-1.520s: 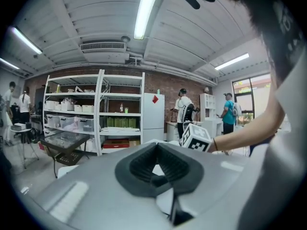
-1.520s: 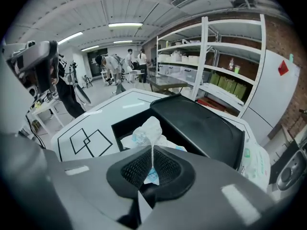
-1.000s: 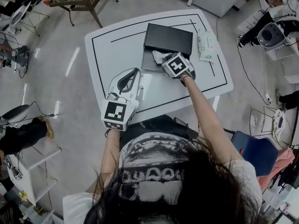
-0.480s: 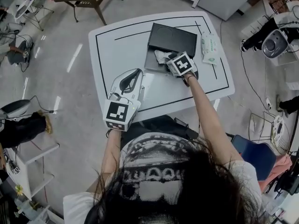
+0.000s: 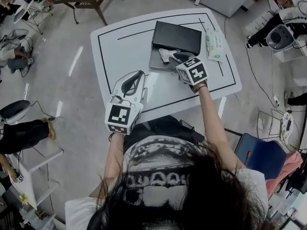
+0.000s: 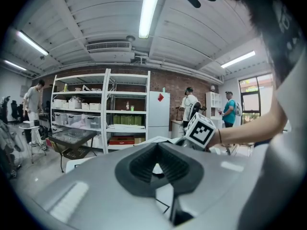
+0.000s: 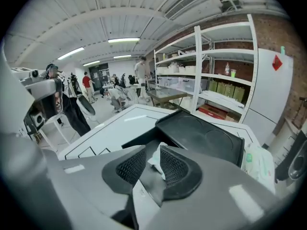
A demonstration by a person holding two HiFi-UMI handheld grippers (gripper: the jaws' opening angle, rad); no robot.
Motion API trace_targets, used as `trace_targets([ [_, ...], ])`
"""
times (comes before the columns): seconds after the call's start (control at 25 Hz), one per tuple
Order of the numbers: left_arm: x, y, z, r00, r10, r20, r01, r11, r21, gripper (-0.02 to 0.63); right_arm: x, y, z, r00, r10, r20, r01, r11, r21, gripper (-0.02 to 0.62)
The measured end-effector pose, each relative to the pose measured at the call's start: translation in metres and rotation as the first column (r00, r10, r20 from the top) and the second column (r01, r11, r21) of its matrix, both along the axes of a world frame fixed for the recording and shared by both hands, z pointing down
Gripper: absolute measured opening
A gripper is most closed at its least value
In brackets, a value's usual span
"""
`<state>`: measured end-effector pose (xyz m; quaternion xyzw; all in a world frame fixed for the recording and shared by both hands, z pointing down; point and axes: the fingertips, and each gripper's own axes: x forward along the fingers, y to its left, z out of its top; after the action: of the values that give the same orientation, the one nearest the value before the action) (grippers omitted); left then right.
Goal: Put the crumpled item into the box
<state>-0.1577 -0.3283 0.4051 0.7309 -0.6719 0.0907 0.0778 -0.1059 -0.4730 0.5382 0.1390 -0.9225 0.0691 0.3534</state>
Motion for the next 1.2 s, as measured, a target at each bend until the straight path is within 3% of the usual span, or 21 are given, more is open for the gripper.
trace_targets([
  [0.48, -0.012, 0.041, -0.003, 0.999, 0.053, -0.001, -0.053, 0.999, -0.011, 0.000, -0.004, 0.084, -0.088, 0.968, 0.054, 0.244, -0.063, 0.998, 0.029, 0.097],
  [1.2, -0.031, 0.149, -0.009, 0.989, 0.147, 0.005, -0.147, 0.989, -0.003, 0.000, -0.013, 0.227, -0.103, 0.919, 0.185, 0.349, -0.175, 0.983, -0.060, 0.095],
])
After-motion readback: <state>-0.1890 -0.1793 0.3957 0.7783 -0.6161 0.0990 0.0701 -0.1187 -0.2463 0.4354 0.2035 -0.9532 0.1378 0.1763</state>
